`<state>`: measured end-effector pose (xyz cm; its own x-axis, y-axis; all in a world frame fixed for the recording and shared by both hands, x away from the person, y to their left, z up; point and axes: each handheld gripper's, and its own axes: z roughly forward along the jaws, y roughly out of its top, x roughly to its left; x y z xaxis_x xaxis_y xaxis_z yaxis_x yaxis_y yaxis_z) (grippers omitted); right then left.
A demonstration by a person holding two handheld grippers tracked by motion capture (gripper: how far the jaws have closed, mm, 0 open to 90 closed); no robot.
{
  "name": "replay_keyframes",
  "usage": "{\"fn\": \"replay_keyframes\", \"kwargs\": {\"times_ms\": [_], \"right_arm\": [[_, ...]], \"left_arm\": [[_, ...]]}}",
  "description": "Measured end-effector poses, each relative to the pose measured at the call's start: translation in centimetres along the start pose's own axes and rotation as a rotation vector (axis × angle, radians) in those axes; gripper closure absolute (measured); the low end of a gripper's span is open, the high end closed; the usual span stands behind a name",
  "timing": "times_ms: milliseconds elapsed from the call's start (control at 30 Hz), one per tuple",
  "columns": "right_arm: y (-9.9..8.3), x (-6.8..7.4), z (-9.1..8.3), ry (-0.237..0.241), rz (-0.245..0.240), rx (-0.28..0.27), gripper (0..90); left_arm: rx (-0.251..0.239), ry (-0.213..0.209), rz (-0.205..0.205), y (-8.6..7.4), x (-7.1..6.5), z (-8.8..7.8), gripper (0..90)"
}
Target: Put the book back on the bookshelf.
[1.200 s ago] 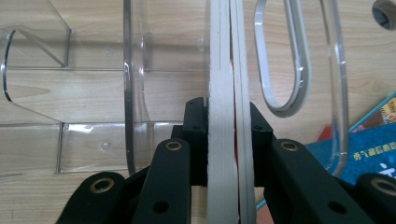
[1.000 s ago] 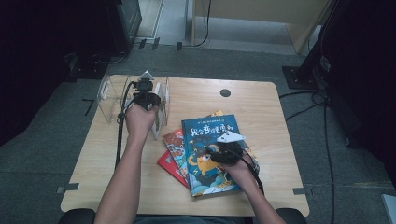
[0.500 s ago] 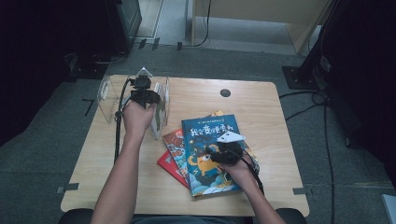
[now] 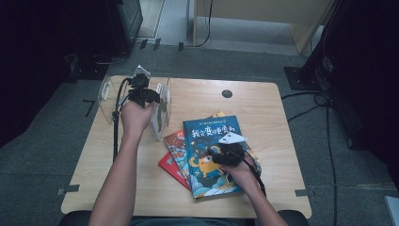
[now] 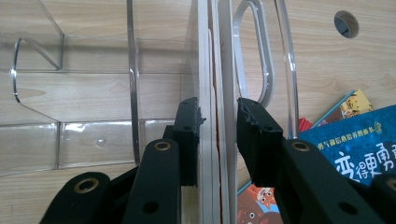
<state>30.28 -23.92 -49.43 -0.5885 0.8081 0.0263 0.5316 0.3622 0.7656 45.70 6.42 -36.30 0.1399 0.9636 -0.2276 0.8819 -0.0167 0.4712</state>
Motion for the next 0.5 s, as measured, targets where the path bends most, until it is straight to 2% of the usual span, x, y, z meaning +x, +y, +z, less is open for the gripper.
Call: {"fn": "replay_keyframes", "kwargs": {"times_ms": [500], "right_arm": [[0.0, 0.0, 0.0, 0.000, 0.000, 0.000, 38.8]], "left_arm": [[-0.010, -0.053, -0.004, 0.2, 0.0, -1.4, 70.4]]}}
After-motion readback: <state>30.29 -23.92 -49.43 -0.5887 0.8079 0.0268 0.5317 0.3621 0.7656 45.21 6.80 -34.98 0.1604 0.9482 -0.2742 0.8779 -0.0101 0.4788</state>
